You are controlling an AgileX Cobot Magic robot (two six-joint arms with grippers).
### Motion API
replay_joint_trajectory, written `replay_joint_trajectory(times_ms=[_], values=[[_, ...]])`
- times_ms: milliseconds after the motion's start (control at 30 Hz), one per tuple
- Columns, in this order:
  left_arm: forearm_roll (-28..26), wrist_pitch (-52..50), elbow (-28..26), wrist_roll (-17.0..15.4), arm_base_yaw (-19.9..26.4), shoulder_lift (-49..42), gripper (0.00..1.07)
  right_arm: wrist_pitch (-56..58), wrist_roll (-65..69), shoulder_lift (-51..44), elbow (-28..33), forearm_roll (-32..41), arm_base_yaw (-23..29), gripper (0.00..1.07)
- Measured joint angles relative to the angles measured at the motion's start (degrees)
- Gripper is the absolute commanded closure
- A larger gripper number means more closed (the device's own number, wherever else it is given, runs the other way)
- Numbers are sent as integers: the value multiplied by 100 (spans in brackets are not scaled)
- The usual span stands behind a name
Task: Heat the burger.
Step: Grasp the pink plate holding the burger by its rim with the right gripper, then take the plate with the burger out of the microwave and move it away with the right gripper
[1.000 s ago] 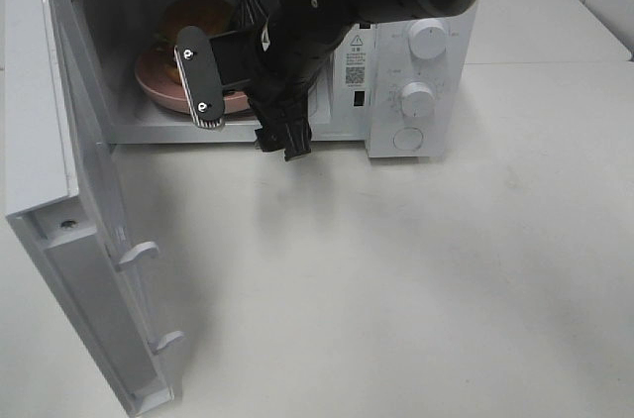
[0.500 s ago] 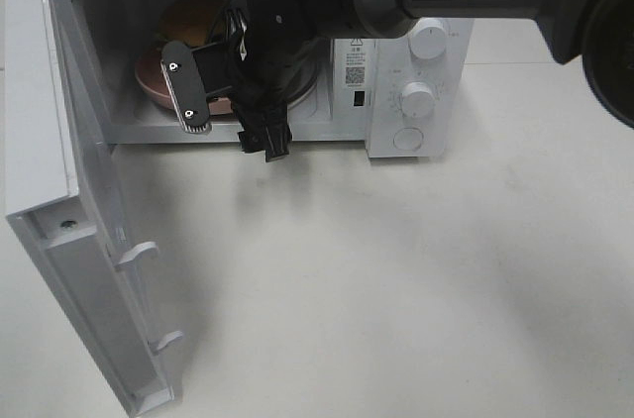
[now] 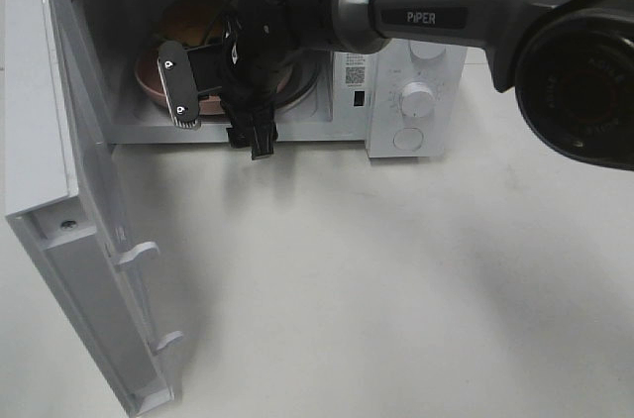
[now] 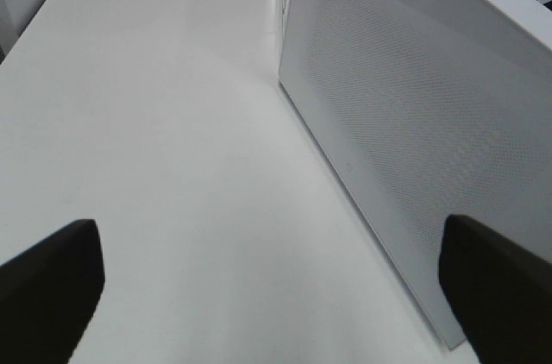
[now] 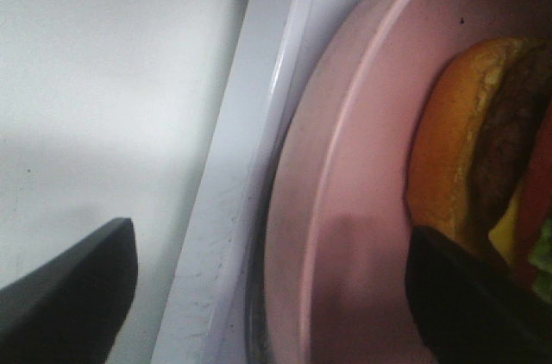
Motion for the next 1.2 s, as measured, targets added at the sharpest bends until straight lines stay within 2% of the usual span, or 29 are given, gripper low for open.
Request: replay_joint_trajectory(times_ms=[167, 233, 300, 333, 367, 400, 433, 467, 500, 533, 567, 600, 633, 667, 1200], values=[[0, 0, 0, 0, 0, 0, 9, -11, 0, 166, -195, 11, -6, 28], [0, 0, 0, 0, 0, 0, 9, -11, 0, 223, -252, 63, -6, 32], [0, 0, 0, 0, 0, 0, 9, -6, 0, 286, -309, 155, -6, 43], [0, 0, 0, 0, 0, 0, 9, -6, 0, 286, -309, 155, -6, 43], [0, 0, 0, 0, 0, 0, 9, 0, 0, 304, -321, 206, -6, 55], [0, 0, 0, 0, 0, 0, 9, 0, 0, 304, -321, 235, -6, 61], [0, 0, 0, 0, 0, 0, 9, 0, 0, 304, -321, 235, -6, 61], [0, 0, 0, 0, 0, 0, 9, 0, 0, 304, -332, 275, -6, 74], [0, 0, 0, 0, 0, 0, 9, -6, 0, 304, -338, 286, -6, 82], [0, 0, 0, 0, 0, 0, 9, -6, 0, 304, -338, 286, -6, 82], [0, 0, 0, 0, 0, 0, 9, -6, 6, 304, -338, 327, -6, 95], [0, 0, 0, 0, 0, 0, 9, -6, 11, 304, -338, 344, -6, 102], [0, 0, 0, 0, 0, 0, 9, -6, 11, 304, -338, 344, -6, 102], [0, 0, 0, 0, 0, 0, 9, -23, 17, 304, -344, 413, -6, 107], [0, 0, 0, 0, 0, 0, 9, 407, 69, 195, -361, 602, -6, 107]])
